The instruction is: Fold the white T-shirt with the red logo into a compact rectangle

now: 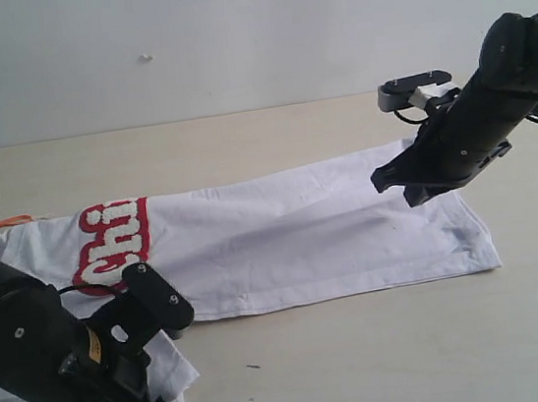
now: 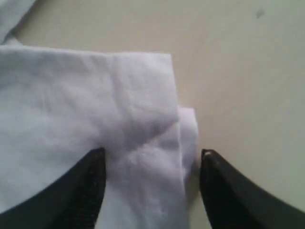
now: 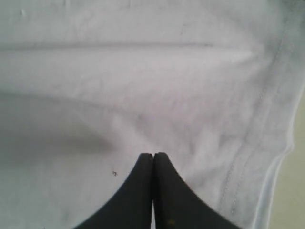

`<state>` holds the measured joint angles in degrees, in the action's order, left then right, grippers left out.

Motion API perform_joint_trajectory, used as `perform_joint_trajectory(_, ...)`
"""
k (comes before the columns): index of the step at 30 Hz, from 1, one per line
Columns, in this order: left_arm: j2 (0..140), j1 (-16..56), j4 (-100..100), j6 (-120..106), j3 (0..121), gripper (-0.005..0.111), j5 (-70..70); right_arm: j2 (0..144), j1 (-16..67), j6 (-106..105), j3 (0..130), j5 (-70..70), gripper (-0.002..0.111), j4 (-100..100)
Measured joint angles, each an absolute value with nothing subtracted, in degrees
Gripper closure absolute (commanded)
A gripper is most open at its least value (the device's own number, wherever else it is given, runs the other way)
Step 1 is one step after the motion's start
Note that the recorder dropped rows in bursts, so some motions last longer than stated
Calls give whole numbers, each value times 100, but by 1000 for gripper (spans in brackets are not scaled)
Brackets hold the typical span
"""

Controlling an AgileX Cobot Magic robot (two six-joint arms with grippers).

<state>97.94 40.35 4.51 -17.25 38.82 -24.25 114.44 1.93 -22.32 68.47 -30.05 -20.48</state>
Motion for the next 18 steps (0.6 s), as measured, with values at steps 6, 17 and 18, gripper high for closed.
perform_joint_trajectory(6, 9908, 4035, -99, -1315, 3966, 106, -2599, 11444, 193, -2255, 6847, -2986, 108, -2083)
perform_joint_trajectory(17, 9995, 4035, -963, -2281, 5514, 107, -5255, 11444, 193, -2290, 6847, -2986, 108, -2083)
perform_joint_trajectory(18, 9995, 4035, -1253, -2362, 5617, 107, -5279, 11444, 193, -2290, 6847, -2986, 108, -2083)
